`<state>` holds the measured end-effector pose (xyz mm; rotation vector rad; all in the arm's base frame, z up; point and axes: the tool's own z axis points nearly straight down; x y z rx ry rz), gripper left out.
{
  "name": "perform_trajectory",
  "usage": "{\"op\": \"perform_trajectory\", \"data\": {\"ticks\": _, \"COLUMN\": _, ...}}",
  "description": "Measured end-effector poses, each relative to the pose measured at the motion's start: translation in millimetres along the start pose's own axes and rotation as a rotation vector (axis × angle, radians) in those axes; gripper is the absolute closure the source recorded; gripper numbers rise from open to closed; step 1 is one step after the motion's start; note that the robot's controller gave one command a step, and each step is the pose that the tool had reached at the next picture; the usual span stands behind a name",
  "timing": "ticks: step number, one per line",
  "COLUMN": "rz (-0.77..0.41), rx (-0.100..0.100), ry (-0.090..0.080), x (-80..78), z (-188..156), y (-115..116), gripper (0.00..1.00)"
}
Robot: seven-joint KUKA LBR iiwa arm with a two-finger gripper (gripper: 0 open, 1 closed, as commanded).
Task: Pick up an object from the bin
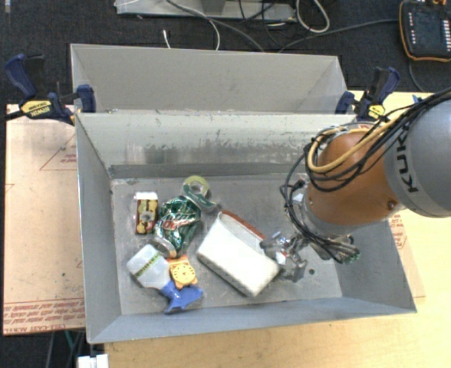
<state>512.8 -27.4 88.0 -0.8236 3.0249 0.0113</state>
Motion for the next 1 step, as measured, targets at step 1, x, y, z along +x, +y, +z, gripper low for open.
{"op": "perform_trajectory", "data": {"ticks": 1, "rz": 0.001, "rx": -0.001, "ry": 0.000, "x": -0.5, "z": -8.5, "y": 0.5, "gripper": 1.00}}
